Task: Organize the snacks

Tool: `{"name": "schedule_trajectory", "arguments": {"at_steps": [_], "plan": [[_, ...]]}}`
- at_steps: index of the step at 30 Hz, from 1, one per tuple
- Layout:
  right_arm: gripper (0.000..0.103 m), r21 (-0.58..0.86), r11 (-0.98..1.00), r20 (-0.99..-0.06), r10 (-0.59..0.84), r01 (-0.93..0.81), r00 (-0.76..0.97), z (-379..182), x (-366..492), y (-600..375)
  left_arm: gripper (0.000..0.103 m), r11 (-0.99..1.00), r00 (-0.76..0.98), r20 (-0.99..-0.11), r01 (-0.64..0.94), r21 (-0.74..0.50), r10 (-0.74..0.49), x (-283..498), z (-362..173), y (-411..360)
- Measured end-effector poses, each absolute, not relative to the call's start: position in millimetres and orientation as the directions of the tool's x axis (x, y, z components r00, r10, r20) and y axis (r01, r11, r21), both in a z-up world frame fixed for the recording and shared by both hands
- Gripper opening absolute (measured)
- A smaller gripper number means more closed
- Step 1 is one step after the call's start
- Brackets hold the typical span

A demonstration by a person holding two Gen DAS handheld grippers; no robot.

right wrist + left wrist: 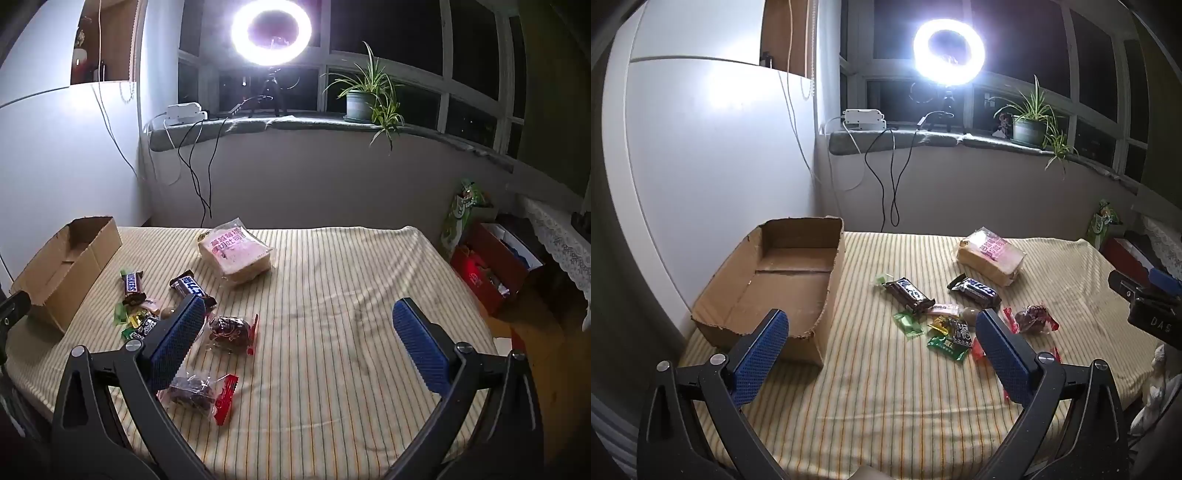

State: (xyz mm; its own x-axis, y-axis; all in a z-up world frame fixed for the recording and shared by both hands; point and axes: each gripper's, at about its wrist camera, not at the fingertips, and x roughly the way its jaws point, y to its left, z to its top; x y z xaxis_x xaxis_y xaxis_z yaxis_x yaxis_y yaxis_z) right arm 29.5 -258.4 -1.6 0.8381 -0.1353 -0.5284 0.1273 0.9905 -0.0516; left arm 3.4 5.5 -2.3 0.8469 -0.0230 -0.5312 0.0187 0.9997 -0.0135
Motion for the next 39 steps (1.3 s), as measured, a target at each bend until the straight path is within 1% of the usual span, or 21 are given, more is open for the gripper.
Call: {"name": "schedule_trajectory", "arguments": {"at_steps": [12,39], "plan": [[0.103,-0.052,0.990,-0.516,-0.136,0.127,0.846,0,15,-248,0.101,1.000,0.849,-0.527,0.020,-0.014,-0.024,1,-1,6],[0.103,-0.052,0.992,-0.527,-0.127,0.117,0.840,-3,14,-247,0.101,0.999,0.849,-0.527,0.038,-0.023,-0.044,1,-1,2]]}}
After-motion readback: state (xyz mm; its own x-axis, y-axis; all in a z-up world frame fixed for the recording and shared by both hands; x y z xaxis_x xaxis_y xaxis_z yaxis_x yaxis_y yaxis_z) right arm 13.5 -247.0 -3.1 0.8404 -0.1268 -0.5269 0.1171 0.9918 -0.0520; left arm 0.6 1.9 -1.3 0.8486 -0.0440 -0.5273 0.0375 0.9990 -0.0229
